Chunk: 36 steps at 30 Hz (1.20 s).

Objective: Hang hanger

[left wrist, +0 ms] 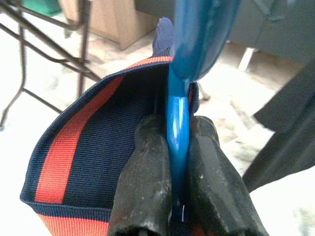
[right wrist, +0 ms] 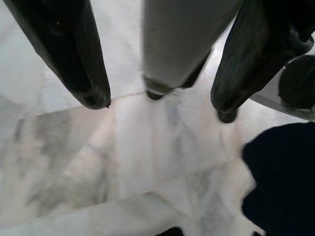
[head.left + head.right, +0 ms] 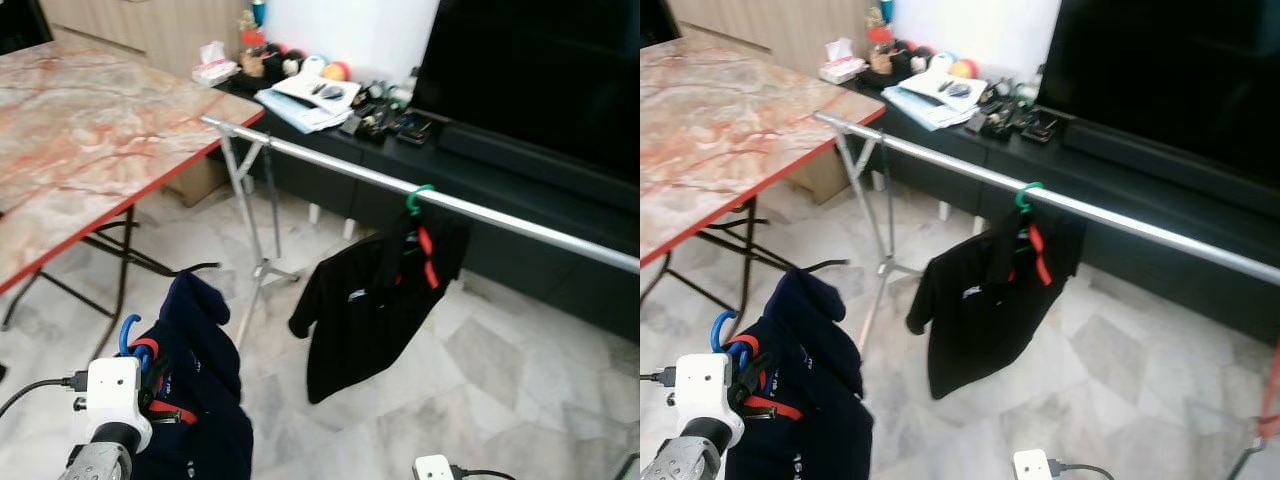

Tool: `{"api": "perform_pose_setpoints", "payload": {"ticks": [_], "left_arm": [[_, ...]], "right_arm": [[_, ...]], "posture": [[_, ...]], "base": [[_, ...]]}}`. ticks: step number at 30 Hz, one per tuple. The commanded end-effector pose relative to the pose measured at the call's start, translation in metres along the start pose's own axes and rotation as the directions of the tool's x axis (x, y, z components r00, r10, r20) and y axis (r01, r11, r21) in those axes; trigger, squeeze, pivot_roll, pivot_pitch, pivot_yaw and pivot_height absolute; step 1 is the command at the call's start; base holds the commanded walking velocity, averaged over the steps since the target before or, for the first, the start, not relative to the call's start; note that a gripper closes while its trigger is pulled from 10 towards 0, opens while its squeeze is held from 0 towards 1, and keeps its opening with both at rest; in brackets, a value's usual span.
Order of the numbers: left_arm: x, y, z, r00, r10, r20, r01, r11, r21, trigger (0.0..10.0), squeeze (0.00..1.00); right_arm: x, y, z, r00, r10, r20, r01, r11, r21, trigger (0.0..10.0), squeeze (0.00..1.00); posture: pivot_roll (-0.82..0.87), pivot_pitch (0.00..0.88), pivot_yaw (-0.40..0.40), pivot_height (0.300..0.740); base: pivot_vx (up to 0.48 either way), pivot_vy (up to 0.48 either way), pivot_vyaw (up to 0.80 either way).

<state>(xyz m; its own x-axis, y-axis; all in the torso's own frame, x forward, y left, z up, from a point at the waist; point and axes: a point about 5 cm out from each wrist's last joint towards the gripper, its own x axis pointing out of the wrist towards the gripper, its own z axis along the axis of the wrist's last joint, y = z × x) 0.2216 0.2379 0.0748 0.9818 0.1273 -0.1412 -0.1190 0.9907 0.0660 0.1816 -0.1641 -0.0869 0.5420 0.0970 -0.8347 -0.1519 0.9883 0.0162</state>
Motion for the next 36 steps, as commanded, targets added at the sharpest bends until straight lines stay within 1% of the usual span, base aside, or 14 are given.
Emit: {"api": "perform_pose_setpoints", "payload": {"ticks": [1, 10, 13, 15, 36], "left_arm": [[-0.0004, -0.0025, 0.0059, 1.000, -0.008, 0.030, 0.008, 1.000, -0.009, 10.0, 0.00], [-0.0006, -0.0030, 0.0058, 1.000, -0.015, 0.028, 0.015, 1.000, -0.010, 10.0, 0.00], [-0.0004, -0.0036, 0.0058, 0.999, -0.022, 0.029, 0.023, 1.000, -0.004, 10.0, 0.00], [-0.0003, -0.0054, 0.0054, 0.999, -0.038, 0.029, 0.038, 0.999, 0.000, 10.0, 0.00], [-0.0004, -0.0079, 0.0049, 0.998, -0.064, 0.030, 0.064, 0.998, -0.003, 10.0, 0.00]], "right_arm": [[-0.0027, -0.0079, -0.0102, 0.999, -0.022, -0.030, 0.022, 1.000, 0.008, 10.0, 0.00], [-0.0028, -0.0078, -0.0107, 0.999, -0.025, -0.030, 0.025, 1.000, 0.015, 10.0, 0.00], [-0.0029, -0.0080, -0.0114, 0.999, -0.025, -0.037, 0.025, 1.000, 0.012, 10.0, 0.00], [-0.0030, -0.0081, -0.0123, 0.999, -0.025, -0.041, 0.026, 1.000, 0.017, 10.0, 0.00], [-0.0034, -0.0080, -0.0150, 0.998, -0.027, -0.053, 0.028, 1.000, 0.007, 10.0, 0.00]], "posture": [[0.04, 0.116, -0.022, 0.740], [0.04, 0.113, -0.019, 0.740], [0.04, 0.111, -0.018, 0.740], [0.03, 0.105, -0.016, 0.740], [0.03, 0.085, -0.013, 0.740]], "base": [[0.000, 0.364, 0.00], [0.000, 0.365, 0.00], [0.000, 0.099, 0.00], [0.000, 0.000, -0.80], [0.000, 0.000, -0.80]]}}
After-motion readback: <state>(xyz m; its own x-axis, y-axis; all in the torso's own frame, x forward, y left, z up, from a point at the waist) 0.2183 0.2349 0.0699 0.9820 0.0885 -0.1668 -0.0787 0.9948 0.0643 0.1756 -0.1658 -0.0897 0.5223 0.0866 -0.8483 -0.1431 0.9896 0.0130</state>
